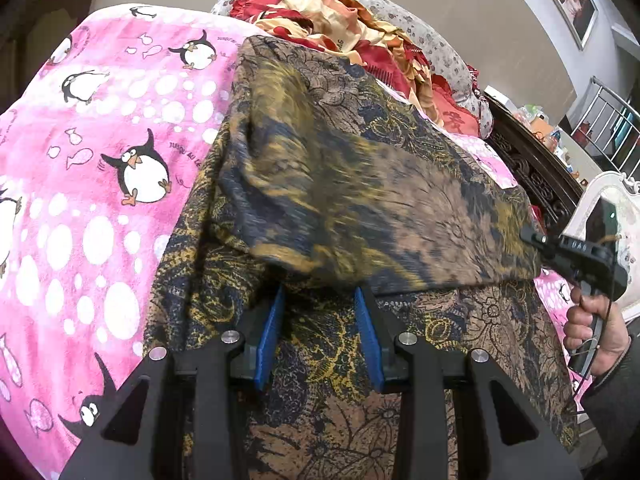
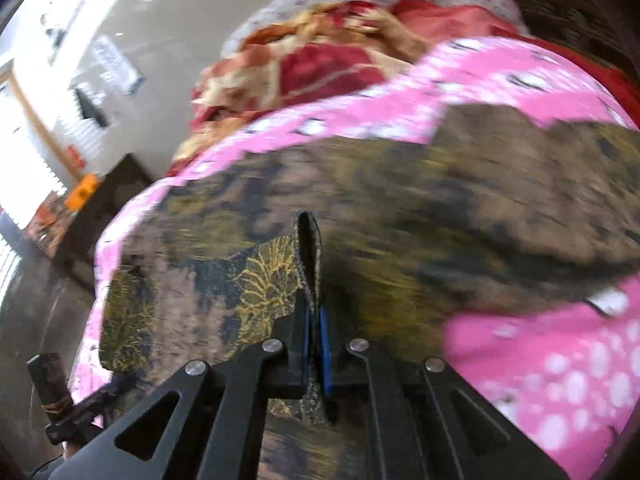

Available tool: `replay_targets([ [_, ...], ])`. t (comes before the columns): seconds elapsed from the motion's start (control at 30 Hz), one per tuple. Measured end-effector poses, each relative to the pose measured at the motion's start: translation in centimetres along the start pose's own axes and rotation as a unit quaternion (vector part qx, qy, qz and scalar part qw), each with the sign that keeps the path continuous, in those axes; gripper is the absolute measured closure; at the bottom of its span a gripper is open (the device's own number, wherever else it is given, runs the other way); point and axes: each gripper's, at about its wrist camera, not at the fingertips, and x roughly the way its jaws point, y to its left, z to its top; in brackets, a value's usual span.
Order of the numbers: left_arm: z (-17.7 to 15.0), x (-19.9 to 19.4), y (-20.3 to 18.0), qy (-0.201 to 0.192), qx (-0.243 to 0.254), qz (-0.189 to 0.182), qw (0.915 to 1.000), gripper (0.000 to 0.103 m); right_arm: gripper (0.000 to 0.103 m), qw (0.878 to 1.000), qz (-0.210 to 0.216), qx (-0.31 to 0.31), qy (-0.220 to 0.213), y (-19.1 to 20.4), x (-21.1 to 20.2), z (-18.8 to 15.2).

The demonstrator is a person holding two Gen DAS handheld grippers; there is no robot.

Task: Fold small clothes

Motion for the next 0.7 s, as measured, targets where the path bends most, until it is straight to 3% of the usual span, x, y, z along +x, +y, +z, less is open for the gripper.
replay_targets([
  [0.13, 0.0, 0.0, 0.0, 0.000, 0.000, -0.001, 1.0000, 0.087, 0.098, 1.000, -0.022, 0.001, 0.017, -1.5, 0.7, -0.4],
  [0.27, -0.2, -0.7, 0.5, -0.007, -0.010, -0.007, 0.9999, 0.087, 0.098, 0.999, -0.042, 0.002, 0.003, -2.1, 1.2, -1.2],
  [0.33, -0.6, -1.8, 0.6, -0.018, -0.012, 0.012, 0.9997, 0.087, 0.098, 0.999, -0.051, -0.007, -0.009, -2.2, 1.3, -1.8],
  [0.4, -0.5, -3.1, 0.5, -0.034, -0.013, 0.032, 0.9988, 0.087, 0.098, 0.998, -0.055, -0.010, -0.020, -2.1, 1.1, -2.0],
  [0.5, 1.5, -5.7, 0.0, -0.093, -0.014, 0.062, 0.9936, 0.086, 0.098, 0.998, -0.059, -0.006, -0.034, -2.3, 0.5, -2.2],
  [0.6, 4.5, -5.8, -1.5, -0.113, -0.003, 0.040, 0.9928, 0.085, 0.098, 0.998, -0.061, -0.001, -0.034, -2.5, 0.6, -2.1],
  [0.7, 7.3, -2.2, -3.1, -0.075, 0.024, 0.005, 0.9969, 0.086, 0.098, 0.998, -0.066, -0.002, -0.023, -2.5, 1.0, -2.2],
])
